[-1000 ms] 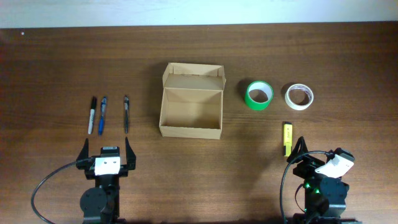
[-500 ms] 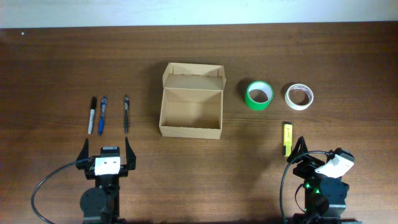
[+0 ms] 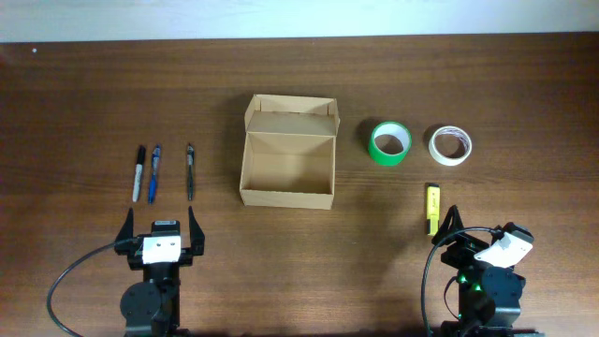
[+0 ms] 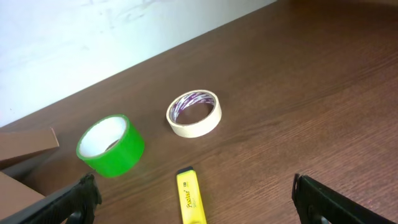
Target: Pack container
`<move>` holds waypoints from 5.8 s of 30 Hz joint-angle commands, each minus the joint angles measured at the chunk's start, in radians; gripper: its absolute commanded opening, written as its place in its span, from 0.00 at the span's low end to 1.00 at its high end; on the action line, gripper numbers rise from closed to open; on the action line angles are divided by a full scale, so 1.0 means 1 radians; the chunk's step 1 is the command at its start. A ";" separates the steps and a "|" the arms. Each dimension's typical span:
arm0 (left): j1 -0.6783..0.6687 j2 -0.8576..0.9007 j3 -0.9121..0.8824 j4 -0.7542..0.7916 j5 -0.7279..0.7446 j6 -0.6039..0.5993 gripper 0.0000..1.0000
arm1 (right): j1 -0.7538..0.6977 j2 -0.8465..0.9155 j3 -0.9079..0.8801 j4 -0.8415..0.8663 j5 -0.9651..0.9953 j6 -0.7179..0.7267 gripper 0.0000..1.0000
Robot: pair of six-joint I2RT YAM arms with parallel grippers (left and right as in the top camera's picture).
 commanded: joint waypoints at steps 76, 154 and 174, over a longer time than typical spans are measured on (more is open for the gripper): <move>0.226 1.515 1.067 -0.331 0.269 -0.084 0.99 | 0.110 2.086 1.540 -0.541 -0.187 -0.150 0.69; 0.226 1.515 1.067 -0.331 0.269 -0.084 0.99 | 0.692 2.314 2.027 -0.787 -0.296 -0.509 0.04; 0.226 1.515 1.067 -0.331 0.269 -0.084 0.99 | 0.693 2.309 2.053 -0.876 -0.358 -0.506 0.34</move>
